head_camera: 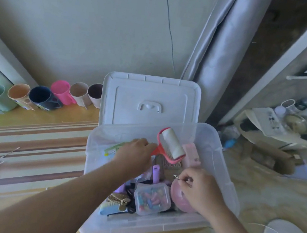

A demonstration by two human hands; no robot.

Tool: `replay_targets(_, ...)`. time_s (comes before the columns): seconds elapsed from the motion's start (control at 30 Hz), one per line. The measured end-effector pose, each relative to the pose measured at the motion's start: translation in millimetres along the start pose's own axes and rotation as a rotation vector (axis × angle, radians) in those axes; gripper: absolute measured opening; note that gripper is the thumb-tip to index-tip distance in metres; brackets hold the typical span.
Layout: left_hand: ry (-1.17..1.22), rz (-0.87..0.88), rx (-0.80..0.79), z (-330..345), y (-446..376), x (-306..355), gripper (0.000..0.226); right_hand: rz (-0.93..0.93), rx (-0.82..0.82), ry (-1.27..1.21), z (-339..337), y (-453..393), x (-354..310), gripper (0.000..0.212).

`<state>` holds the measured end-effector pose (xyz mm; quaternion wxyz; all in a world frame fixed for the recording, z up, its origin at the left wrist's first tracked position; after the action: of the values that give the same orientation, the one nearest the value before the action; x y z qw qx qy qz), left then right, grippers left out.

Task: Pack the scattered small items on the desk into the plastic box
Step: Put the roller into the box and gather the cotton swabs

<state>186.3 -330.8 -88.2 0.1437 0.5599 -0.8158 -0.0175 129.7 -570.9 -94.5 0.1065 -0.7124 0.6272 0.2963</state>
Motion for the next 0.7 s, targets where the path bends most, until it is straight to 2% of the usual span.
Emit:
replay_targets(0.17,-0.018,-0.011,-0.188,26.0,-38.3,20.8,0.031,0.041,0.068,-0.001,-4.0,9.9,17.8,0.021)
replay_targets(0.23,0.018,-0.026,-0.198,33.8,-42.9,18.9,0.031,0.053,0.084,-0.019,-6.9,11.1,21.9,0.022)
replay_targets(0.3,0.102,-0.050,-0.175,37.1,-42.8,12.0,0.029,0.059,0.092,-0.037,-9.8,9.3,22.9,0.021)
replay_targets(0.4,0.099,-0.063,-0.103,33.7,-33.9,-1.6,0.029,0.061,0.070,-0.047,-9.0,3.1,22.6,0.022)
replay_targets(0.6,0.265,-0.095,0.075,6.5,18.3,-26.3,0.036,-0.027,-0.002,-0.041,1.3,-13.4,2.5,0.019)
replay_targets(0.7,0.249,-0.154,0.153,0.5,68.8,-43.9,0.038,-0.136,-0.199,-0.021,14.8,-17.8,-30.1,0.009)
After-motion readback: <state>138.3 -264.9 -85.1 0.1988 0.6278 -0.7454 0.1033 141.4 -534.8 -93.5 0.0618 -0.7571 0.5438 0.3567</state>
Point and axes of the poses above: each hand's wrist, its own y-axis away from the middle knuckle, its own z-axis out of the palm, x = y × z, the point moved 2 cm from there along -y, towards the middle knuckle, and after that the axes turned 5 degrees about -x, right-handed, at the moved point
